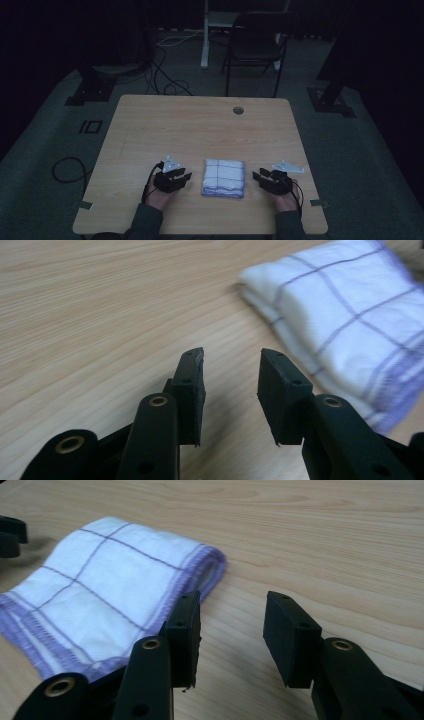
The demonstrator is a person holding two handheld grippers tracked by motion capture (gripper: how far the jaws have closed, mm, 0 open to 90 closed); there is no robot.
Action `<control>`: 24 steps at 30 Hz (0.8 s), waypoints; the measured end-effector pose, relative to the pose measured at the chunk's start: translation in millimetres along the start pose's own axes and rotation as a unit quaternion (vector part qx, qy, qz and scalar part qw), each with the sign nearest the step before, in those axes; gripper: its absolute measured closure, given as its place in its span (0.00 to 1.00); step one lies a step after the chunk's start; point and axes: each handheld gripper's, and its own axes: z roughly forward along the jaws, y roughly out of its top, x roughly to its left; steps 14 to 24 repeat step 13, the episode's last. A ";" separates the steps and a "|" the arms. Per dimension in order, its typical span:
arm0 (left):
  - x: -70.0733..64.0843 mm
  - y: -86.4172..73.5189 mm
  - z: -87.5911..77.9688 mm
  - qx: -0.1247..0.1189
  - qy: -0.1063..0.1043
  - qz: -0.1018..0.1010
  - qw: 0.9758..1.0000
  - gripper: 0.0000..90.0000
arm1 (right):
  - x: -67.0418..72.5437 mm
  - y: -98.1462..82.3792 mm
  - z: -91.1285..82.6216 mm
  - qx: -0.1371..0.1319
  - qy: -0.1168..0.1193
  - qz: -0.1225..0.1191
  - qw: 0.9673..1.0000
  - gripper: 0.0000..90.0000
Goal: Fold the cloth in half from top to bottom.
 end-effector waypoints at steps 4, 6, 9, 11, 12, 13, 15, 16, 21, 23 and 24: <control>11.9 -1.0 -1.7 0.003 0.014 -0.015 1.000 0.71 | -4.4 -0.3 0.5 0.003 -0.012 -0.001 1.000 0.65; 15.8 -1.0 -2.3 0.005 0.020 -0.019 1.000 0.70 | -6.3 -0.1 1.2 0.006 -0.015 0.001 1.000 0.65; 18.8 -1.1 -1.8 0.009 0.026 -0.022 0.999 0.70 | -8.1 -0.2 2.0 0.008 -0.019 0.000 1.000 0.65; 20.6 -1.2 -1.3 0.013 0.027 -0.027 0.999 0.70 | -9.6 -0.2 2.4 0.010 -0.023 0.000 1.000 0.65; 21.2 -0.9 -1.6 0.014 0.030 -0.026 0.999 0.70 | -11.6 0.1 3.0 0.010 -0.026 0.000 1.000 0.65; 21.2 -0.9 -1.6 0.014 0.030 -0.026 0.999 0.70 | -11.6 0.1 3.0 0.010 -0.026 0.000 1.000 0.65; 21.2 -0.9 -1.6 0.014 0.030 -0.026 0.999 0.70 | -11.6 0.1 3.0 0.010 -0.026 0.000 1.000 0.65; 21.2 -0.9 -1.6 0.014 0.030 -0.026 0.999 0.70 | -11.6 0.1 3.0 0.010 -0.026 0.000 1.000 0.65; 21.2 -0.9 -1.6 0.014 0.030 -0.026 0.999 0.70 | -11.6 0.1 3.0 0.010 -0.026 0.000 1.000 0.65; 21.2 -0.9 -1.6 0.014 0.030 -0.026 0.999 0.70 | -11.6 0.1 3.0 0.010 -0.026 0.000 1.000 0.65; 21.2 -0.9 -1.6 0.014 0.030 -0.026 0.999 0.70 | -11.6 0.1 3.0 0.010 -0.026 0.000 1.000 0.65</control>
